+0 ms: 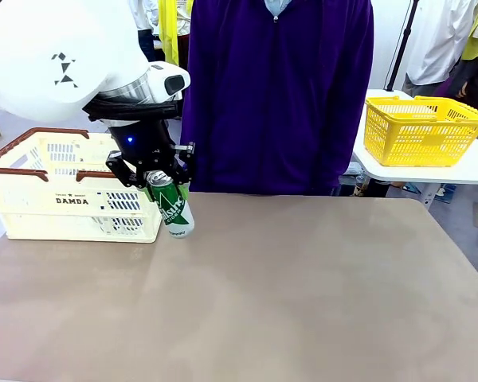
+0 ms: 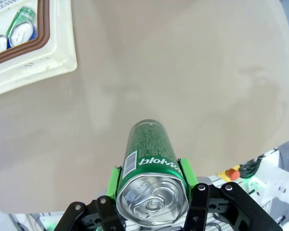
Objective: Place the drinks into the Shopping basket.
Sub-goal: Pick up one drink and place it into the Shopping basket.
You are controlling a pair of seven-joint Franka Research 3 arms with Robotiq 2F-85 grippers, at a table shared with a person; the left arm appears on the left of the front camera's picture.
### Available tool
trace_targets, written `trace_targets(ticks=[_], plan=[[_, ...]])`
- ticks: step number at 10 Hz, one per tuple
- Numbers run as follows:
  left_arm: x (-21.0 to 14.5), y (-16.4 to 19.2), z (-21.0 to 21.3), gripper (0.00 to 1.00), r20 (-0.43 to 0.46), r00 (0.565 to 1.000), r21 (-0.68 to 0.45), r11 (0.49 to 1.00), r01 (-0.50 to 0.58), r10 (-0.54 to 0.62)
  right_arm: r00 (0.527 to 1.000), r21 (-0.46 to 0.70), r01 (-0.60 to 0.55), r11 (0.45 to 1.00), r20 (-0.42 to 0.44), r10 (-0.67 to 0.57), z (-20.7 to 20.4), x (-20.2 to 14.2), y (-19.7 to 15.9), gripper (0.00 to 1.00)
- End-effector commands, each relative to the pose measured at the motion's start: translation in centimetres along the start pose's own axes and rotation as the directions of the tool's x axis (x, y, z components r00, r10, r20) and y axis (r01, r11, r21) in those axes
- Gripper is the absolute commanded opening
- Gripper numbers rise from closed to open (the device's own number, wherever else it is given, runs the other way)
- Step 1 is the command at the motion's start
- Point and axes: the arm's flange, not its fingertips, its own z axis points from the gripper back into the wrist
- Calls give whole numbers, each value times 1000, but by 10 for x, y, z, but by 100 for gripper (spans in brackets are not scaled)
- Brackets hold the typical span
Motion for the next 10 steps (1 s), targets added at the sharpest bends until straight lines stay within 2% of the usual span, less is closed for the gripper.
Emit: trace_targets(ticks=[1, 2, 3, 5, 6, 7, 8, 9, 10], plan=[[15, 2, 8, 0, -35, 998, 84, 996, -43, 46, 1000, -2, 0, 1000, -6, 0, 1, -1, 2, 100], [45, 13, 25, 0, -118, 988, 110, 990, -87, 100, 1000, -2, 0, 1000, -6, 0, 1, -1, 2, 100], [74, 38, 51, 0, -145, 974, 156, 976, -149, 172, 1000, -2, 0, 1000, -6, 0, 1, -1, 2, 100], [111, 90, 94, 0, -90, 954, 144, 952, -270, 284, 1000, -2, 0, 1000, -6, 0, 1, -1, 2, 100], [132, 129, 105, 0, -134, 941, 121, 948, -295, 310, 1000, -2, 0, 1000, -6, 0, 1, -1, 2, 100], [153, 172, 111, 0, -68, 885, 107, 886, -452, 460, 1000, -2, 0, 1000, -6, 0, 1, -1, 2, 100], [178, 219, 108, 0, -13, 800, 96, 797, -597, 600, 1000, -2, 0, 1000, -6, 0, 1, -1, 2, 100], [196, 264, 104, 0, -3, 718, 85, 716, -693, 696, 1000, -2, 0, 1000, -6, 0, 1, -1, 2, 100], [206, 301, 101, 0, 54, 624, 37, 623, -781, 780, 1000, -2, 0, 1000, -6, 0, 1, -1, 2, 100]])
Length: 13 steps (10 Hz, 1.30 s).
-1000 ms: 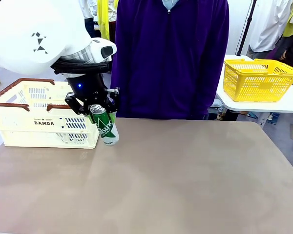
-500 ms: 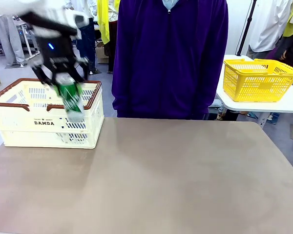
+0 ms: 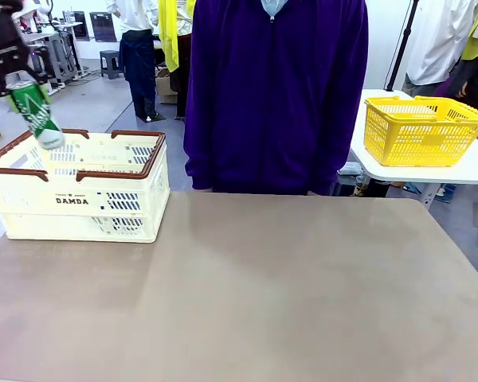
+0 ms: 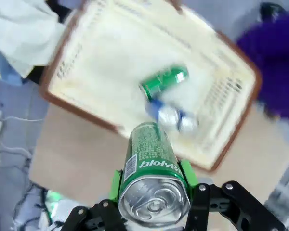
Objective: Place the drinks into the Shopping basket.
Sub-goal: Pick up one drink and place it into the Shopping basket.
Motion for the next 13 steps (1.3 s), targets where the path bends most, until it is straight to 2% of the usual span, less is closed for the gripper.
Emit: trace_targets(ticks=[1, 2, 3, 6, 7, 8, 9, 10, 11, 13], plan=[[24, 0, 1, 0, 84, 972, -70, 975, -213, 219, 1000, -2, 0, 1000, -7, 0, 1, -1, 2, 100], [37, 4, -8, 0, 81, 959, -80, 960, -267, 273, 1000, -2, 0, 1000, -7, 0, 1, -1, 2, 100], [33, 16, -9, 0, 32, 992, -25, 992, -121, 122, 1000, -2, 0, 1000, -7, 0, 1, -1, 2, 100], [33, 16, -9, 0, 32, 992, -25, 992, -121, 122, 1000, -2, 0, 1000, -7, 0, 1, -1, 2, 100], [40, 13, -18, 0, 34, 987, -33, 988, -154, 155, 1000, -2, 0, 1000, -7, 0, 1, -1, 2, 100], [48, 0, -40, 0, 141, 990, -43, 999, -4, 10, 1000, -2, 0, 1000, -7, 0, 1, -1, 2, 100], [49, -7, -59, 0, 193, 973, -45, 990, 136, -124, 1000, -2, 0, 1000, -7, 0, 1, -1, 2, 100], [48, -7, -72, 0, 176, 969, -55, 981, 186, -174, 1000, -2, 0, 1000, -7, 0, 1, -1, 2, 100], [45, -4, -90, 0, 148, 936, 5, 947, 322, -319, 1000, -2, 0, 1000, -7, 0, 1, -1, 2, 100], [43, -1, -113, 0, 132, 891, -4, 898, 440, -436, 1000, -2, 0, 1000, -7, 0, 1, -1, 2, 100]])
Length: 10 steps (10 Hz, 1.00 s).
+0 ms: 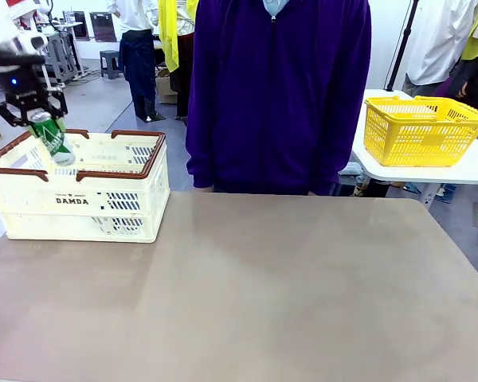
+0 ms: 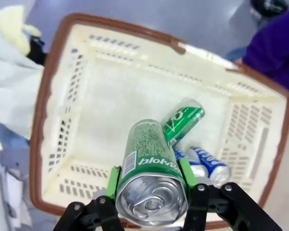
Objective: Place the drinks into the Shopping basket.
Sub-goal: Pick up one drink and place it into the Shopping basket.
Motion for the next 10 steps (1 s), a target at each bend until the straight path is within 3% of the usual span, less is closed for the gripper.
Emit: trace_targets(ticks=[1, 4, 7, 8, 9, 10], plan=[[-7, 10, -19, 0, 7, 997, 0, 997, 75, -75, 1000, -2, 0, 1000, -7, 0, 1, -1, 2, 100], [-27, 3, -75, 0, -97, 989, 68, 991, 119, -112, 1000, -2, 0, 1000, -7, 0, 1, -1, 2, 100], [-27, -4, -102, 0, -127, 985, 115, 984, 134, -119, 1000, -2, 0, 1000, -7, 0, 1, -1, 2, 100], [-25, -7, -106, 26, -145, 983, 121, 984, 127, -109, 1000, -2, 0, 1000, -7, 0, 1, -1, 2, 100], [-24, -9, -108, 83, -148, 982, 126, 983, 134, -115, 1000, -2, 0, 1000, -7, 0, 1, -1, 2, 100], [-23, -11, -108, 100, -148, 983, 132, 982, 132, -112, 1000, -2, 0, 1000, -7, 0, 1, -1, 2, 100]])
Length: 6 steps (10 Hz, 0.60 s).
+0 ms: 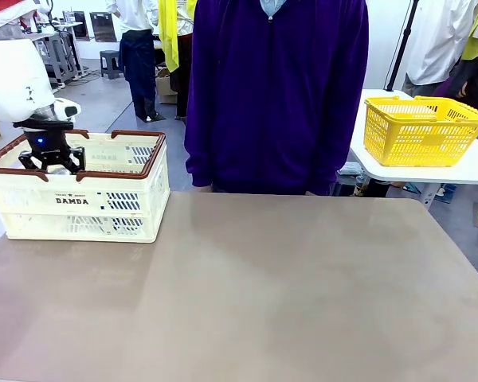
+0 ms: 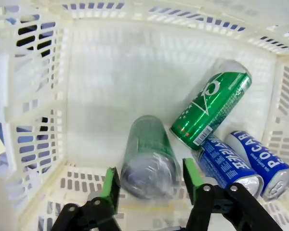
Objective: Place the drinks into the Shopping basket.
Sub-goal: Pick up one drink and place it into the Shopping basket.
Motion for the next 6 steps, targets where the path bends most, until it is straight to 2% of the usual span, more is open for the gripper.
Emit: trace_targets(ticks=[1, 3, 5, 6], plan=[[4, -2, 7, 100, 7, 1000, 49, 999, -22, 22, 1000, -2, 0, 1000, -7, 0, 1, -1, 2, 100], [4, 4, 23, 100, 46, 998, 45, 998, -47, 45, 1000, -2, 0, 1000, -7, 0, 1, -1, 2, 100], [-7, 8, 78, 100, 114, 988, -41, 994, -104, 108, 1000, -2, 0, 1000, -7, 0, 1, -1, 2, 100], [-22, 7, 109, 100, 101, 982, -97, 984, -147, 157, 1000, -2, 0, 1000, -7, 0, 1, -1, 2, 100]])
